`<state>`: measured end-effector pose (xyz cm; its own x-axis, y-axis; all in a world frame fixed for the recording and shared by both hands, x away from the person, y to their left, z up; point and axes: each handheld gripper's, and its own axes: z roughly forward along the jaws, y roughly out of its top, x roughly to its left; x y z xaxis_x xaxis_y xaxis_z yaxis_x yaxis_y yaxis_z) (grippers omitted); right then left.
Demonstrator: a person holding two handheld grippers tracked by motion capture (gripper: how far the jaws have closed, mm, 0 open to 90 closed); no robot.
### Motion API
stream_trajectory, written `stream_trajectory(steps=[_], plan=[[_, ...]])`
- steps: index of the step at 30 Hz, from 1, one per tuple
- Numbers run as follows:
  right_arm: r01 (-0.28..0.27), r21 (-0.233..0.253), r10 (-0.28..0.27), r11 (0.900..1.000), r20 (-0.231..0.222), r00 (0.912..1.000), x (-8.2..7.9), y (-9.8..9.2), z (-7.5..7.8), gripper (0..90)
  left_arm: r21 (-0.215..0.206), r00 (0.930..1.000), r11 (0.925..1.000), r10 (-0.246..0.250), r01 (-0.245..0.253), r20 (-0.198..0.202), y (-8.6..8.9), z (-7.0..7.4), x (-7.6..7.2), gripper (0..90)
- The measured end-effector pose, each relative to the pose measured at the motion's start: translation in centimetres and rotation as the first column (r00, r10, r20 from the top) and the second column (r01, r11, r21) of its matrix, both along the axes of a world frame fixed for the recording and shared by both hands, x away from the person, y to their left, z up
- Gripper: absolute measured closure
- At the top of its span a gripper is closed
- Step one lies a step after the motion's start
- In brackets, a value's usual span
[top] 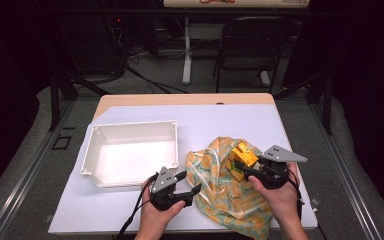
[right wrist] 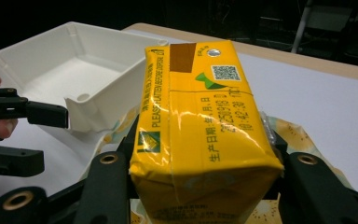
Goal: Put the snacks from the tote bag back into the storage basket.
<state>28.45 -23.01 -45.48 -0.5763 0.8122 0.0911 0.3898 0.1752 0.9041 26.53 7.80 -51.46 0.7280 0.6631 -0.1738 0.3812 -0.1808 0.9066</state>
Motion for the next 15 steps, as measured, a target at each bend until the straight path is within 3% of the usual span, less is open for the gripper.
stream_trajectory(steps=[2, 7, 15], plan=[[-0.008, 0.011, 0.008, 1.0, 0.005, 1.0, -0.2, 0.0, 0.4, 51.0, 0.021, 0.9996, 0.9998, 0.006, -0.007, 0.027, 0.0, 0.2, -0.1, 28.4], [-0.027, 0.027, 0.027, 0.999, 0.007, 0.9996, -0.6, 0.5, 1.0, 51.0, 0.014, 0.9992, 0.9998, 0.012, -0.013, 0.038, -0.5, 0.3, -0.3, 19.9], [-0.073, 0.027, 0.073, 0.997, -0.012, 0.9972, -0.8, 2.6, 0.6, 50.9, 0.05, 0.9991, 0.9987, 0.002, -0.005, 0.042, -1.3, 0.2, -0.8, 6.2]])
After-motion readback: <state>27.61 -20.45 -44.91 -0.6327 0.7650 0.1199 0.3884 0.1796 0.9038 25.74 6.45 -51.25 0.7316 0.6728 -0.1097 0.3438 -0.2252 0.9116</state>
